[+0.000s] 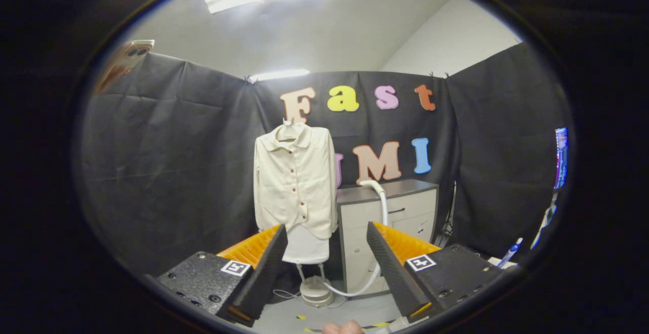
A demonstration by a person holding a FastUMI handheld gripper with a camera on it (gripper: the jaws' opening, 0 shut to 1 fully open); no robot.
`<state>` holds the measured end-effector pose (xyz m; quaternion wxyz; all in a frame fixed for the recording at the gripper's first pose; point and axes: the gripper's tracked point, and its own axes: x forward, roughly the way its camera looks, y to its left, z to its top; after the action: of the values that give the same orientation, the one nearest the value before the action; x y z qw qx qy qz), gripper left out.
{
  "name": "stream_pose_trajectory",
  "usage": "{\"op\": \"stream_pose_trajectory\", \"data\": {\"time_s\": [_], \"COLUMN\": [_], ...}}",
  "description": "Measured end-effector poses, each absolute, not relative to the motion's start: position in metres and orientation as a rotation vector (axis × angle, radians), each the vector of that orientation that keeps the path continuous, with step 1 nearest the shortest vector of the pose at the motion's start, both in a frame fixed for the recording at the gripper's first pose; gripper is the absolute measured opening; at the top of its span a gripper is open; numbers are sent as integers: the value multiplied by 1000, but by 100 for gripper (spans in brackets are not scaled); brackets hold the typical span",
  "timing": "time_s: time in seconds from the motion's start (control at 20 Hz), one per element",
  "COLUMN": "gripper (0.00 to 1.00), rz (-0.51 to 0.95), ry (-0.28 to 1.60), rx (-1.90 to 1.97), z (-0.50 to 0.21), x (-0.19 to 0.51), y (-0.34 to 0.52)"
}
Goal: Iron the clothes twice with a garment steamer, once on the left side and once on the right side.
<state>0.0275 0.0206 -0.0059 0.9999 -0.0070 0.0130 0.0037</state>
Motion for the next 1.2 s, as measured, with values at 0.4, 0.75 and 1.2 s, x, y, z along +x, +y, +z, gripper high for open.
{"op": "stream_pose_trajectory", "data": {"time_s": [0.4,0.75,1.2], "gripper": [96,96,98], "rz": [-25,-80,-122], "ry": [27,29,30], "rx": [-49,-61,-92], "z": [-8,-16,-22], "x": [70,114,180], "y": [27,34,17]}}
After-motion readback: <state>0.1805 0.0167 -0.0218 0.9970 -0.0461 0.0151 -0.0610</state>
